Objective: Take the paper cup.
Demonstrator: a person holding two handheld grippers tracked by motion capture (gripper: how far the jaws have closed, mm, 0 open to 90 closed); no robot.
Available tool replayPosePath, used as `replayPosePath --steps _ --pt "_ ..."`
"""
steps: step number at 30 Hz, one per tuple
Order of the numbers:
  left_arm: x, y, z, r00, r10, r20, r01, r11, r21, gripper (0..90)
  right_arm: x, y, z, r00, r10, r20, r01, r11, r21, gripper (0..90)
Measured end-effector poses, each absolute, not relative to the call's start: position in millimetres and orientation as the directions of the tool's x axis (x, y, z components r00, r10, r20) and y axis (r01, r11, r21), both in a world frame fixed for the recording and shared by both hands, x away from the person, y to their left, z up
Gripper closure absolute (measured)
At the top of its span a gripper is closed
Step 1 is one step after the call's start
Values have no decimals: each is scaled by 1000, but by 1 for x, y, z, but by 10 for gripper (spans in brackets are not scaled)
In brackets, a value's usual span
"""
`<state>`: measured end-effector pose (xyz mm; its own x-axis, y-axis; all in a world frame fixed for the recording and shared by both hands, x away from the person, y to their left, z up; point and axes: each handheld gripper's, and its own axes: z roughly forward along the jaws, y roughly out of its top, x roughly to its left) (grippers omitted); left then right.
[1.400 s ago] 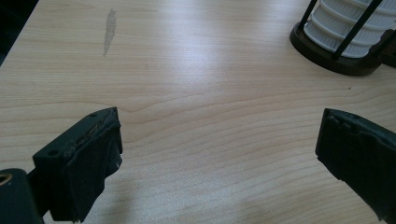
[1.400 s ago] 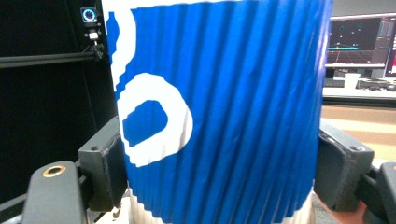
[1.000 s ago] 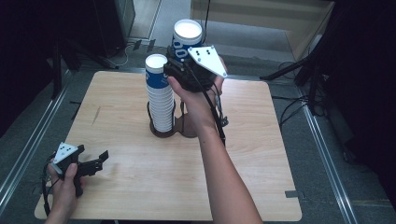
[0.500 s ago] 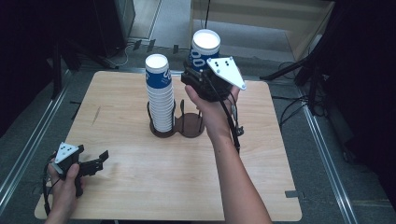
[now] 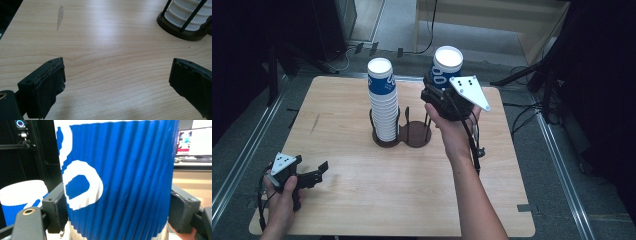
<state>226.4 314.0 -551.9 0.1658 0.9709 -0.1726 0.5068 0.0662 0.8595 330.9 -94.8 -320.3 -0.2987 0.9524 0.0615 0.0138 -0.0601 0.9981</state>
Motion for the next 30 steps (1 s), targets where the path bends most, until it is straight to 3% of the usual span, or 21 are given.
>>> replayPosePath --steps 30 --pt "226 315 -552 143 976 -167 504 73 861 12 299 -148 -368 -251 963 100 46 -91 995 187"
